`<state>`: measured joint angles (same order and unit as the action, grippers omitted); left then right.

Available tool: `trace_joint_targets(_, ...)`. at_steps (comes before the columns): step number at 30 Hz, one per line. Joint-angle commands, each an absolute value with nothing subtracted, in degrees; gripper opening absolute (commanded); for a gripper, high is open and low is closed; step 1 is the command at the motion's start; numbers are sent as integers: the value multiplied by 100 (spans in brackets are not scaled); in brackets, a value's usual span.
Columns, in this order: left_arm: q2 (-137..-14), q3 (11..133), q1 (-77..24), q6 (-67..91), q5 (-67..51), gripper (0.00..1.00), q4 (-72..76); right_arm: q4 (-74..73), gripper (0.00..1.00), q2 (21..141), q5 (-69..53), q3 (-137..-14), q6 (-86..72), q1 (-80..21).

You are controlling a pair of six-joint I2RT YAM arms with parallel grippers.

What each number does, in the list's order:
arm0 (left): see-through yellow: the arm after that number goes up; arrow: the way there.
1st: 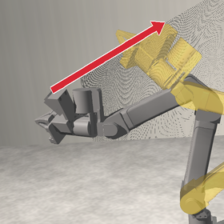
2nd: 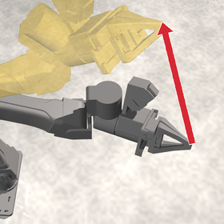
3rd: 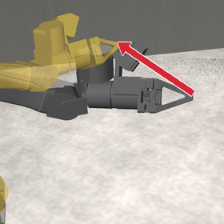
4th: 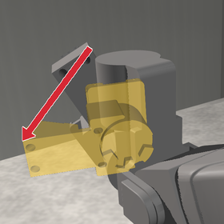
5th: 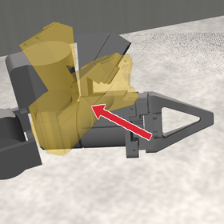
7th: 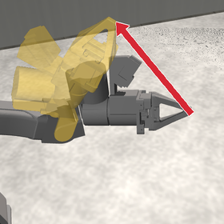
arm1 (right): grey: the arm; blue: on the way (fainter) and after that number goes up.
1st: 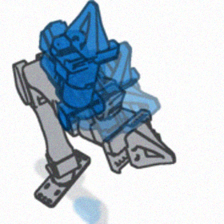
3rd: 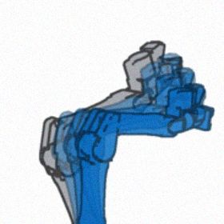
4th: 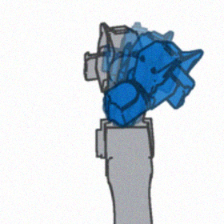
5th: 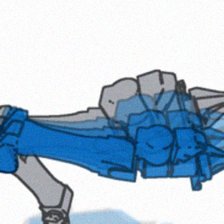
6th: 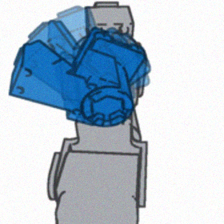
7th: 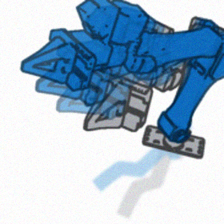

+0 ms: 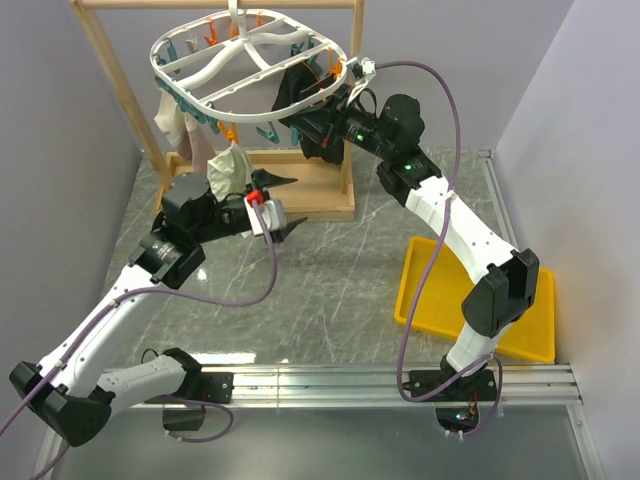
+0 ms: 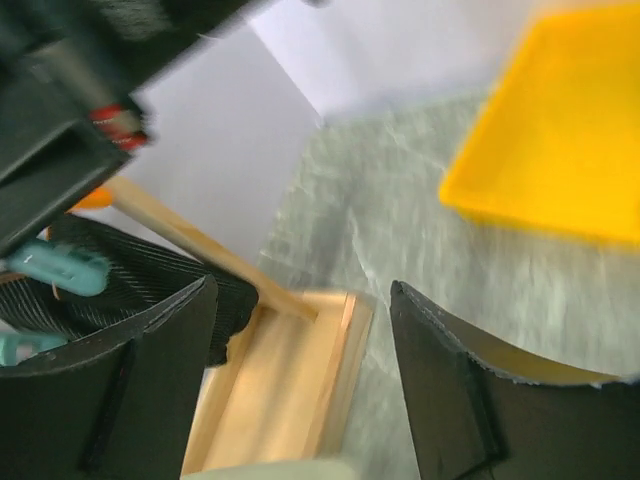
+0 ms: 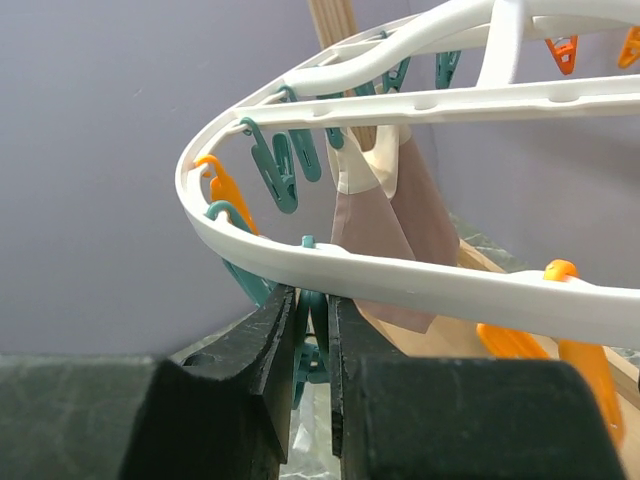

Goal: Clip the underwear to the hanger

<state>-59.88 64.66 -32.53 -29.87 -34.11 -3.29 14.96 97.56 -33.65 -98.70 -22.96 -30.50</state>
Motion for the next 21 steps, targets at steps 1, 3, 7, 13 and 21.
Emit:
trace_joint_targets(1,-6047,7101,-3225,-5539,-4175,75,-3002,1582,0,9773,-3507,-10063,-2364,-3050)
trace_joint_targets(3,-6099,7338,-3217,-6167,-4052,76,-3873,1556,0,9773,-3542,-10072,-2356,-3050)
trace_joint_targets(7,-5898,7225,-3191,-8018,-3675,79,-4491,1538,0,9747,-3630,-10046,-2329,-3050)
trace_joint_targets(13,-5555,6636,-2787,-9341,-3647,82,-4307,1573,0,9738,-3797,-10019,-2373,-3041)
trace_joint_targets(21,-5020,5284,-1910,-10107,-3911,86,-2876,1573,0,9809,-3946,-10116,-2426,-3024)
